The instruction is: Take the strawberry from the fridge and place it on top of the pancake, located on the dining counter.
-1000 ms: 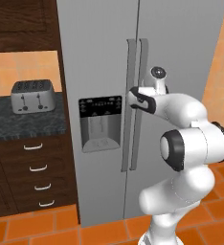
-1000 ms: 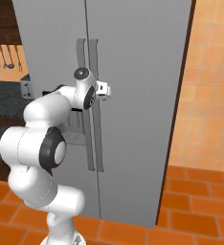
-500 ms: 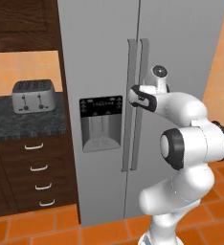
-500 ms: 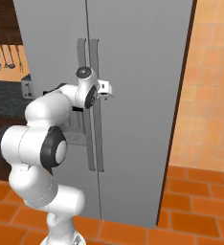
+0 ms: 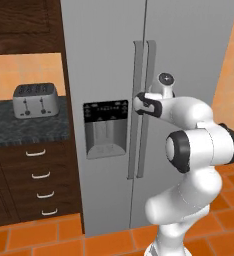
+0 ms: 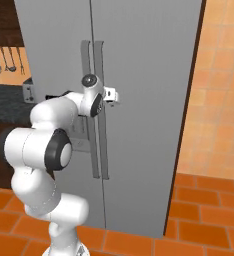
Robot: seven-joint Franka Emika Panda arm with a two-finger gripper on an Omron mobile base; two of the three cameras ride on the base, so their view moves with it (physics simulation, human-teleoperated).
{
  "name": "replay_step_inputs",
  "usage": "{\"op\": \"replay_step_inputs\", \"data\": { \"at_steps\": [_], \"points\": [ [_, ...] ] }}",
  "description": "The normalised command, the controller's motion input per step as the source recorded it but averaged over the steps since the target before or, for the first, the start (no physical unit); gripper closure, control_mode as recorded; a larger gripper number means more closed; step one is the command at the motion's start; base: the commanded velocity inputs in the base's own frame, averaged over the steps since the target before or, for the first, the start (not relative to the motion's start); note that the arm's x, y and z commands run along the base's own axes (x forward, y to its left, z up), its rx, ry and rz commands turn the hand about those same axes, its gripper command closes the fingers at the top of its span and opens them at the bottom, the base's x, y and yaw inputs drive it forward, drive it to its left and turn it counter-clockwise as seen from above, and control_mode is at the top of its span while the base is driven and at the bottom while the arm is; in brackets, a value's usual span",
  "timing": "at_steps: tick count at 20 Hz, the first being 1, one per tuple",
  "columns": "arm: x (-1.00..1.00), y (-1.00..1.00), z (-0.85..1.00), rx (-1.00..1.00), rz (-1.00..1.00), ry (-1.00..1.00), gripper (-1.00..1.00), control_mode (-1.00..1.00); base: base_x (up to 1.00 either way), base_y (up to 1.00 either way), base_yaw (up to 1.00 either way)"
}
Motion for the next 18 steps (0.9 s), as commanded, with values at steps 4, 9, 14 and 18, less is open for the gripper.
{"op": "replay_step_inputs", "data": {
  "at_steps": [4, 9, 14, 18],
  "points": [
    [0.78, 0.01, -1.00, 0.12, 0.00, -0.09, -1.00, -1.00, 0.00, 0.00, 0.00],
    [0.01, -0.08, -0.54, 0.00, -0.16, -0.10, 1.00, -1.00, 0.00, 0.00, 0.00],
    [-0.22, -0.91, 0.00, 0.07, -0.21, 0.11, 1.00, -1.00, 0.00, 0.00, 0.00],
    [-0.49, -1.00, 0.00, 0.25, 0.00, -0.23, 1.00, -1.00, 0.00, 0.00, 0.00]
  ]
}}
